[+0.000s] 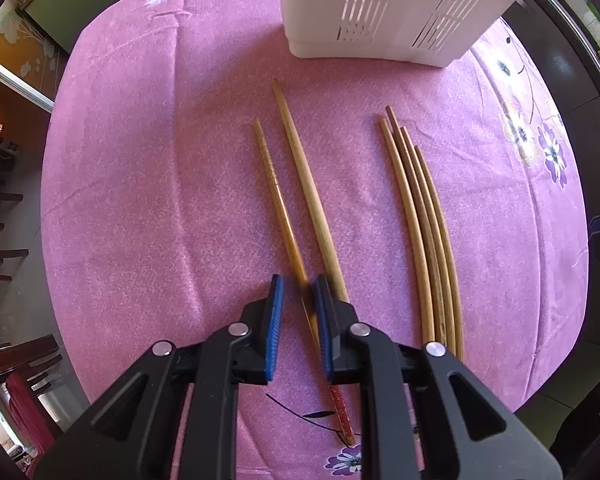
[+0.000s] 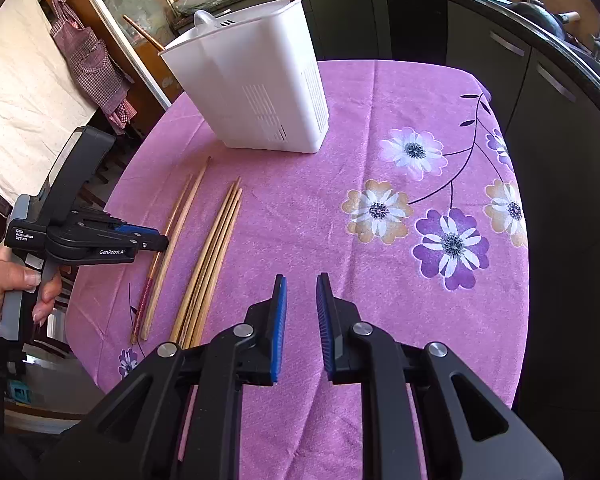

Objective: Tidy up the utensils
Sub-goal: 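Grasp another wooden chopstick with the left tool, then lift the chopstick upright with the left tool while the right tool approaches the remaining chopsticks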

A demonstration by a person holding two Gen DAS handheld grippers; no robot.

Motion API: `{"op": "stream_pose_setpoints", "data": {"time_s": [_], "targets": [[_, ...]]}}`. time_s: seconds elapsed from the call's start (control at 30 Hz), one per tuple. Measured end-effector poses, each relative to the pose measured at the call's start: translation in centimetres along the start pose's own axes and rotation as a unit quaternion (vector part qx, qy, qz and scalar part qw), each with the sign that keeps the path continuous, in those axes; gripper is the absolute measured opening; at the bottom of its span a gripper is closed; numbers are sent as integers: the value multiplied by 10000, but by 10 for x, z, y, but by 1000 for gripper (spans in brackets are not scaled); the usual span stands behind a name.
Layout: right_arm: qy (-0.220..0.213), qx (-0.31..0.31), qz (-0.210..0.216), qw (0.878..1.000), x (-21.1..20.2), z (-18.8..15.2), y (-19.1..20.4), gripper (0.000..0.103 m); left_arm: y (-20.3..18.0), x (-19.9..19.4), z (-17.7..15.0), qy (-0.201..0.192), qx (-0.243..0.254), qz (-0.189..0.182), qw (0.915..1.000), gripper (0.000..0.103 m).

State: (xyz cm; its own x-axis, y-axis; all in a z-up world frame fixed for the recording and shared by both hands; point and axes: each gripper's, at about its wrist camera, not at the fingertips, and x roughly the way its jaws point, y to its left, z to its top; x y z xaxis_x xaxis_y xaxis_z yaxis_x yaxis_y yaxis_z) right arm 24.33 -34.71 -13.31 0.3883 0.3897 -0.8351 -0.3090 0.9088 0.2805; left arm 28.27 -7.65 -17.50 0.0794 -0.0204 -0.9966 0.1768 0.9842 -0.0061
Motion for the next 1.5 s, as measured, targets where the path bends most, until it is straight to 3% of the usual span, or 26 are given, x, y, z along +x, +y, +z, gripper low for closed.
{"op": "stream_pose_setpoints", "data": {"time_s": [0.17,0.33,0.53,0.93,1.13,1.5], "targets": [[61,21,14,10000,3,-1,0,16,-7,2,2,39,-11,-20,10000,16],[145,-3,16,9999,9,-3,2,16,-9,2,3,54,-7,33,10000,8],[155,-36,8,9999,9,-4,5,16,11,-6,-6,-16,-126,-153,9998,7],[170,-194,5,9997,4,-1,21,19,22,-100,-45,-1171,1,-177,9930,7],[592,-238,169,9978,30,6,34,19,26,-126,-65,-1514,88,-128,9883,7],[1408,-423,89,9891,85,25,67,19,27,-130,-78,-1602,223,-129,9868,7]]}}
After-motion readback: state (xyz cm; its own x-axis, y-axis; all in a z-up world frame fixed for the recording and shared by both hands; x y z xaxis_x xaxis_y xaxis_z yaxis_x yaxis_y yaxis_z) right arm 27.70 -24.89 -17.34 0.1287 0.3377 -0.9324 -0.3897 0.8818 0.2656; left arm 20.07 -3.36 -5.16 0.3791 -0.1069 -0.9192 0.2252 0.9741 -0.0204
